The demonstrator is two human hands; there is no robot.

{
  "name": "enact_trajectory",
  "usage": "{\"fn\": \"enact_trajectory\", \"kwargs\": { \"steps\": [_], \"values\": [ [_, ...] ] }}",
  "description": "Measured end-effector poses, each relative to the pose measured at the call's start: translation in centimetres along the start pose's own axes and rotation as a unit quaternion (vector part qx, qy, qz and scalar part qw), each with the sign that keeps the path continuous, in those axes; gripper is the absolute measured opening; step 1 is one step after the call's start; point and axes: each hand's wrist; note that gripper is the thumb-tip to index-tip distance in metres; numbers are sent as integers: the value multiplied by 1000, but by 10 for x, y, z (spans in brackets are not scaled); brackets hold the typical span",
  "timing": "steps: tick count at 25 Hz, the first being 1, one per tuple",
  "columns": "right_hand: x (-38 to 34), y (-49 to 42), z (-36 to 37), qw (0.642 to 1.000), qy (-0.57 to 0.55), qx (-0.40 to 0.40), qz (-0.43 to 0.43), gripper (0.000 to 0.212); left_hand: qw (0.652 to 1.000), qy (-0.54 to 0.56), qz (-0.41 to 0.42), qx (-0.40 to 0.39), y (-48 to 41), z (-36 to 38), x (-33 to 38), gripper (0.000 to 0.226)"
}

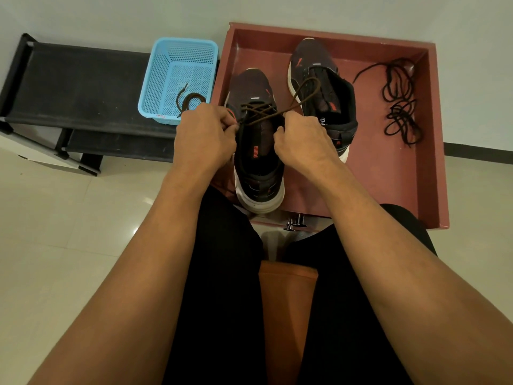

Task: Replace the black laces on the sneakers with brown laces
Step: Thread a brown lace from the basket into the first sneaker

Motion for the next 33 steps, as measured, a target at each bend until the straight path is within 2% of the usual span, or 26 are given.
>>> {"fn": "enact_trajectory", "kwargs": {
  "steps": [4,7,9,11,14,17,20,23,26,30,33],
  "values": [
    [-1,-3,0,1000,-19,1,11,27,995,-74,-42,-56,1,1,-4,12],
    [-1,-4,0,1000,-13,4,15,27,979,-131,-91,-131,6,-3,-1,25],
    [-1,-4,-1,1000,-14,4,15,26,956,-202,-87,-193,13,-5,6,24],
    [-1,-3,-2,1000,-25,2,16,24,947,-236,-70,-206,17,-5,11,30],
    [0,-3,-7,999,-29,-7,23,27,965,-210,-56,-149,14,-3,5,37],
    [-3,-2,-9,999,14,-38,21,36,991,-126,-34,-43,10,-3,4,22],
    [-4,-3,-9,998,23,-61,22,36,998,-60,-18,-12,6,-1,7,13],
    [-4,-4,-8,998,-2,-65,18,21,997,-68,-29,-9,3,-1,4,11],
    [-6,-2,-6,998,-19,-57,12,19,985,-152,-51,-66,3,0,0,23],
    [-7,-3,-6,998,-7,-59,21,24,947,-245,-46,-202,12,-1,3,38],
    [-5,-5,-6,998,-2,-58,15,21,945,-240,-46,-218,13,-1,4,37]
  ]
}}
Point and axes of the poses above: each hand's wrist, its own y-axis away from the middle knuckle, its own z-axis out of the palm, x = y × z, and after that the axes turned 4 degrees about x, right-handed
